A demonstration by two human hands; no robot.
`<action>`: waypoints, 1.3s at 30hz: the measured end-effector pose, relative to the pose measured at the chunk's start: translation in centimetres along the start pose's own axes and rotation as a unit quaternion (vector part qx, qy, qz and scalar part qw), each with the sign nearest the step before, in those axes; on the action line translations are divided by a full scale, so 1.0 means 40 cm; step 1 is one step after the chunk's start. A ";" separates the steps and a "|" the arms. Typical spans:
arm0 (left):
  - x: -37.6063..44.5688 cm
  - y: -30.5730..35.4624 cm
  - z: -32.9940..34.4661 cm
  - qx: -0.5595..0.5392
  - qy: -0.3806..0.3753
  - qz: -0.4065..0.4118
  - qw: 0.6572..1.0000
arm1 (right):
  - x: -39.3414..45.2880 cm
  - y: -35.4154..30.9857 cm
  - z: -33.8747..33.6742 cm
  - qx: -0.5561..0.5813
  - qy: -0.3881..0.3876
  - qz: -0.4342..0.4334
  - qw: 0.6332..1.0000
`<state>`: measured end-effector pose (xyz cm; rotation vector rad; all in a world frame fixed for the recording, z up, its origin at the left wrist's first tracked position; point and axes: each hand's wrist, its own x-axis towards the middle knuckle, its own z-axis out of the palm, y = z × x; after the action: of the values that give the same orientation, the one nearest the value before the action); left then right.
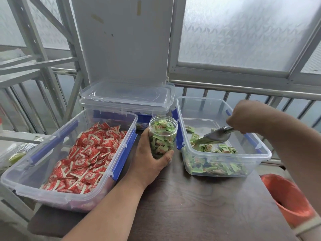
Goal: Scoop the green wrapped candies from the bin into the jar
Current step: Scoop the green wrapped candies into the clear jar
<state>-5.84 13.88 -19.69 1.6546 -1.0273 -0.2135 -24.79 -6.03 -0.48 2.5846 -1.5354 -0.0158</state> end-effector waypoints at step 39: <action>0.008 -0.033 0.023 0.005 0.027 0.020 0.999 | 0.192 -0.104 0.204 0.109 0.141 -0.038 0.983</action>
<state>-5.55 13.01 -21.06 1.6384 -1.0208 -0.1359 -18.10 -11.70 -8.60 2.6598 -1.4038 0.5151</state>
